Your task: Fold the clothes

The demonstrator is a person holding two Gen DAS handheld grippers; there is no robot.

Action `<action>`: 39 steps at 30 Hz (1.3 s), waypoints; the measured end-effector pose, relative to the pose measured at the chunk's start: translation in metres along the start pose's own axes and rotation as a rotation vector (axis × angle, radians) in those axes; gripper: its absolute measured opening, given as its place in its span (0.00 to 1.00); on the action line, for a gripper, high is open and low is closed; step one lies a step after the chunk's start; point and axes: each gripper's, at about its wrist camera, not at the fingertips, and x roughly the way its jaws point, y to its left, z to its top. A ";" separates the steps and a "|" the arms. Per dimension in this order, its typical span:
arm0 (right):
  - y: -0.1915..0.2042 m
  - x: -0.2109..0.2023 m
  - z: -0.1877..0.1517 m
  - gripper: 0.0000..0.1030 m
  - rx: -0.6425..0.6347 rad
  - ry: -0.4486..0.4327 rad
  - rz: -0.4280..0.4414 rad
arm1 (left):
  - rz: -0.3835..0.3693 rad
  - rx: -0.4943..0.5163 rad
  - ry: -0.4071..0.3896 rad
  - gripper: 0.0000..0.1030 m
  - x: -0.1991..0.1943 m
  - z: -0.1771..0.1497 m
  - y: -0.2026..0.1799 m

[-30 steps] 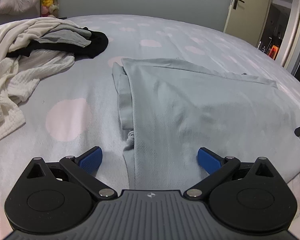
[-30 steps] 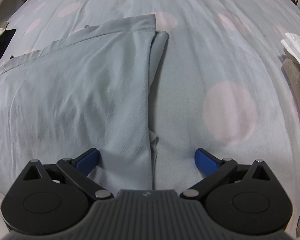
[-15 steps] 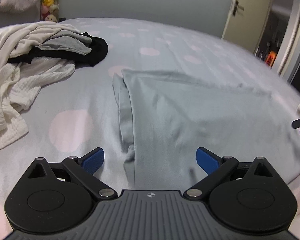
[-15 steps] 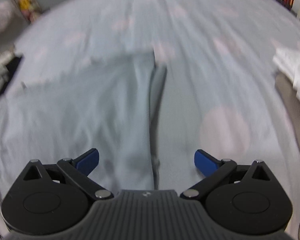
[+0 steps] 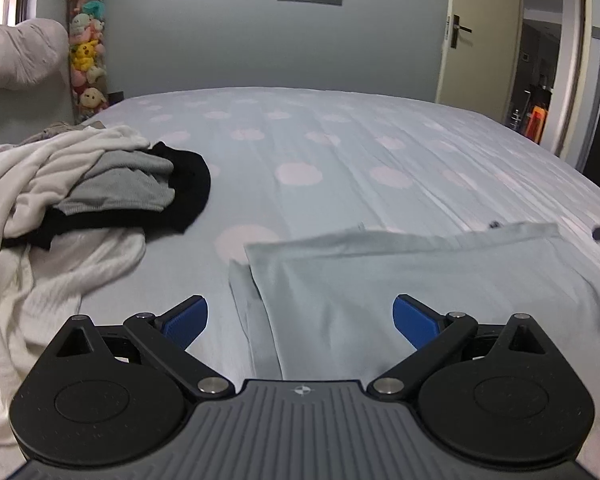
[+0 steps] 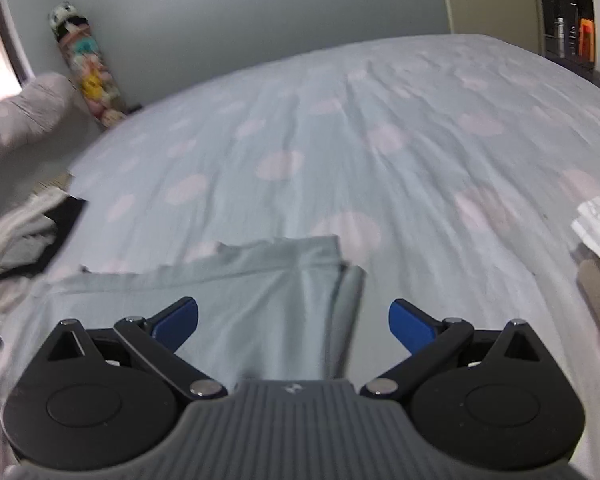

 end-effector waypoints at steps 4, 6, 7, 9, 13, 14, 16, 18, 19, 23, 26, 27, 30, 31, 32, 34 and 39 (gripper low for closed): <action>-0.004 0.008 -0.001 0.99 -0.006 0.025 -0.024 | 0.019 0.000 0.013 0.98 0.008 -0.004 0.004; -0.004 0.013 0.001 0.99 -0.005 0.037 -0.051 | 0.028 0.005 0.029 0.98 0.010 -0.009 0.005; -0.004 0.017 0.002 0.99 -0.004 0.041 -0.062 | 0.030 0.006 0.039 0.98 0.011 -0.012 0.005; -0.004 0.026 0.004 0.99 0.005 0.047 -0.062 | 0.027 0.007 0.048 0.98 0.012 -0.015 0.006; -0.008 0.038 0.006 0.99 0.045 0.068 -0.046 | 0.017 0.011 0.060 0.98 0.013 -0.019 0.006; -0.010 0.039 0.006 0.99 0.053 0.071 -0.045 | 0.015 0.012 0.065 0.98 0.014 -0.019 0.005; -0.013 0.041 0.006 0.99 0.060 0.080 -0.050 | 0.010 0.015 0.072 0.98 0.015 -0.020 0.004; -0.016 0.043 0.006 0.99 0.053 0.098 -0.059 | 0.006 0.019 0.076 0.98 0.016 -0.021 0.002; -0.017 0.045 0.007 0.99 0.045 0.114 -0.060 | 0.006 0.021 0.078 0.98 0.017 -0.021 0.001; -0.025 0.052 0.009 0.89 0.070 0.127 -0.010 | 0.010 0.016 0.099 0.98 0.020 -0.022 0.000; -0.028 0.059 0.010 0.61 0.080 0.140 0.011 | 0.012 0.018 0.110 0.98 0.022 -0.023 0.000; -0.028 0.061 0.010 0.61 0.078 0.140 0.012 | 0.013 0.021 0.112 0.98 0.022 -0.024 0.000; -0.027 0.064 0.011 0.55 0.078 0.142 0.022 | 0.012 0.017 0.119 0.98 0.023 -0.024 0.001; -0.027 0.065 0.012 0.47 0.078 0.146 0.029 | 0.012 0.012 0.122 0.98 0.023 -0.024 0.002; -0.026 0.066 0.012 0.42 0.079 0.149 0.037 | 0.012 0.007 0.125 0.98 0.024 -0.024 0.002; -0.024 0.067 0.012 0.24 0.081 0.154 0.057 | 0.014 -0.002 0.130 0.98 0.024 -0.024 0.004; -0.018 0.066 0.015 0.11 0.083 0.148 0.049 | 0.016 -0.014 0.138 0.98 0.024 -0.024 0.006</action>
